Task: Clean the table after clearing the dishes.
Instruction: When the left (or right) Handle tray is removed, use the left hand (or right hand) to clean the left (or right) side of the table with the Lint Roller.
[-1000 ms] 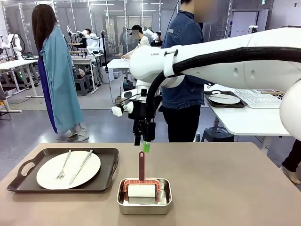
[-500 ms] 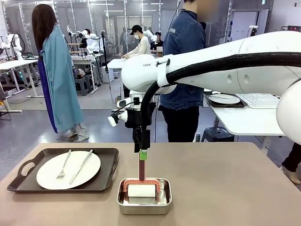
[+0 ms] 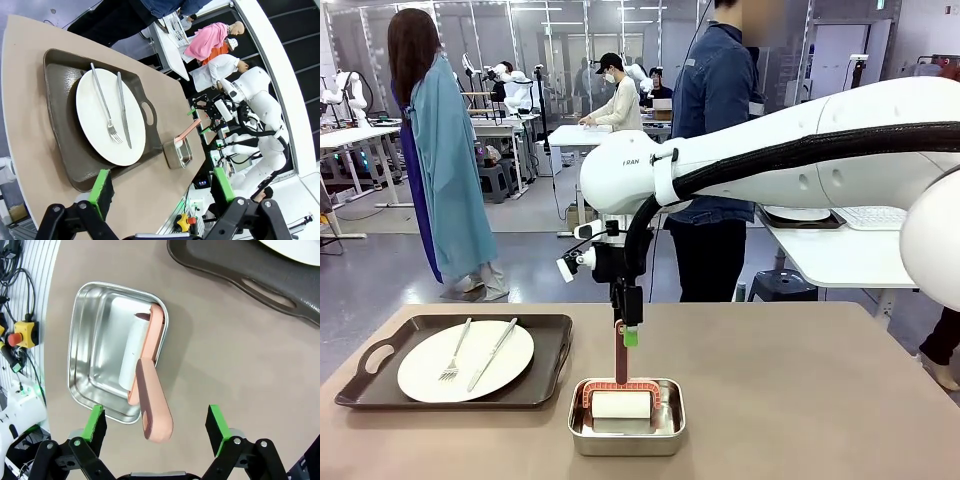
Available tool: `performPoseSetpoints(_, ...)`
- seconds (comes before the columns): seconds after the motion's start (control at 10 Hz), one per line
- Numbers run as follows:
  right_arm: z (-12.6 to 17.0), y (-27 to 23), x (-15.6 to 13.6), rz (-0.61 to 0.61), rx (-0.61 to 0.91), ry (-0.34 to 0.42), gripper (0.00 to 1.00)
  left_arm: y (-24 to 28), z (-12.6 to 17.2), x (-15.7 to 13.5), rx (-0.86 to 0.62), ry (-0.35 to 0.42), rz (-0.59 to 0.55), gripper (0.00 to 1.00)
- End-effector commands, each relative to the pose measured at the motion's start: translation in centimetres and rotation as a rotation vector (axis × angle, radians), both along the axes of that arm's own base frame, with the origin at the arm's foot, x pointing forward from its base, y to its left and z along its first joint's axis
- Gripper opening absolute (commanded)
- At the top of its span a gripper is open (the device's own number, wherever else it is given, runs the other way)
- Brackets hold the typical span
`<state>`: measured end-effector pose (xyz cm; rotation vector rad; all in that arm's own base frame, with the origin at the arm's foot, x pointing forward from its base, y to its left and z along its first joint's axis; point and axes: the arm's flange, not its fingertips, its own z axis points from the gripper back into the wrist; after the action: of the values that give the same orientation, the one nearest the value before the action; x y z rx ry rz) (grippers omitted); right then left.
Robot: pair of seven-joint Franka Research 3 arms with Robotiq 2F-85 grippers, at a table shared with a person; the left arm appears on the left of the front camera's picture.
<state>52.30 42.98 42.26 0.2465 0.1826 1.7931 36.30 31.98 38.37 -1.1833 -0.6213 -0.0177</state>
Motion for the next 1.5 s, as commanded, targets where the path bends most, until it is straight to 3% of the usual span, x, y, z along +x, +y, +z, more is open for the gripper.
performPoseSetpoints(0.0, -0.4, 0.3, -0.8, -0.026, -0.023, -0.007, 1.00, 0.1, 0.4, 0.0, -0.026, 0.000, 0.011, 1.00)
performPoseSetpoints(0.1, -0.8, 0.5, -0.5, -0.036, -0.074, 0.004, 1.00, 0.1, 0.4, 0.0, -0.026, 0.000, 0.011, 1.00)
performPoseSetpoints(0.6, -2.0, 1.4, -0.8, -0.046, -0.026, 0.035, 1.00, 0.1, 0.4, 0.0, -0.026, 0.000, 0.011, 1.00)
performPoseSetpoints(0.7, -2.3, 1.7, -0.8, -0.039, -0.034, 0.046, 0.94, 0.1, 0.4, 0.0, -0.026, 0.000, 0.011, 1.00)
performPoseSetpoints(0.8, -2.7, 1.9, -0.9, -0.031, -0.043, 0.064, 0.84, 0.1, 0.4, 0.0, -0.026, 0.000, 0.011, 1.00)
performPoseSetpoints(1.0, -2.7, 1.6, -1.0, -0.026, -0.045, 0.072, 0.37, 0.1, 0.4, 0.0, -0.026, 0.000, 0.011, 1.00)
performPoseSetpoints(1.1, -2.7, 1.5, -1.0, -0.021, -0.054, 0.069, 0.06, 0.1, 0.4, 0.0, -0.026, 0.000, 0.011, 1.00)
performPoseSetpoints(1.2, -2.5, 1.2, -1.0, -0.024, -0.058, 0.072, 0.00, 0.1, 0.4, 0.0, -0.026, 0.000, 0.011, 1.00)
performPoseSetpoints(1.4, -2.5, 1.3, -1.2, -0.021, -0.065, 0.074, 0.00, 0.1, 0.4, 0.0, -0.026, 0.000, 0.011, 1.00)
